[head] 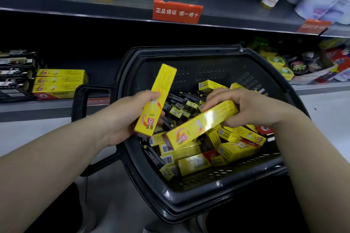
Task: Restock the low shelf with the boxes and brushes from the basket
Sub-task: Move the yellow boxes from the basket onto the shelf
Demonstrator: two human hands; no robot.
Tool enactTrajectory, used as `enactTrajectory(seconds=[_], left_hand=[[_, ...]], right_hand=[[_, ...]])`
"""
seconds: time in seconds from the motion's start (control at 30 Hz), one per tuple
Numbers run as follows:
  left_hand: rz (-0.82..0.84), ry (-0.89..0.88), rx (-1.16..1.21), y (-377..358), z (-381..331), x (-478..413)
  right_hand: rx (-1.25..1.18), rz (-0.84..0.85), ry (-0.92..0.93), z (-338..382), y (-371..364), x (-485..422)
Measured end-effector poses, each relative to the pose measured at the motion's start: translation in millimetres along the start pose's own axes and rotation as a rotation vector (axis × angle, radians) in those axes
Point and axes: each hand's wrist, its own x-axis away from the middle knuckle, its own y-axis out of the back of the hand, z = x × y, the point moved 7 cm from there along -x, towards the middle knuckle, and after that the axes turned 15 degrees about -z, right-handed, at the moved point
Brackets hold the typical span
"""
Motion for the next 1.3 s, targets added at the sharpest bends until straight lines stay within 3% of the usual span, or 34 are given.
enactTrajectory(seconds=[0.17, 0.4, 0.47, 0.6, 0.63, 0.77, 0.87, 0.97, 1.1, 1.17, 1.3], left_hand=[[0.224, -0.030, -0.173, -22, 8, 11], [0.198, -0.032, -0.022, -21, 4, 7], [0.179, -0.037, 0.006, -23, 4, 6], [0.102, -0.033, 0.076, -20, 2, 3], [0.092, -0.036, 0.083, -19, 1, 3], [0.077, -0.037, 0.100, -19, -2, 5], [0.110, -0.040, 0.062, -22, -1, 10], [0.128, -0.047, 0.032, -21, 0, 13], [0.082, -0.077, 0.098, -17, -5, 12], [0.046, -0.103, 0.122, -14, -10, 11], [0.038, -0.094, 0.159, -15, -9, 11]], right_hand=[[-0.145, -0.059, -0.015, 1, -19, -14], [-0.194, -0.555, -0.137, -26, 7, -32], [0.063, -0.456, -0.218, -46, 11, -31], [0.779, 0.092, -0.469, -113, -21, -23], [0.867, 0.091, -0.500, -122, -27, -24], [1.041, -0.276, -0.577, -131, -31, -36], [1.058, -0.376, -0.527, -138, -28, -42], [0.825, -0.516, -0.460, -117, -11, -48], [0.164, -0.744, -0.251, -52, 25, -50], [-0.191, -0.657, -0.256, -31, 22, -43], [-0.541, -0.515, -0.374, -17, -9, -32]])
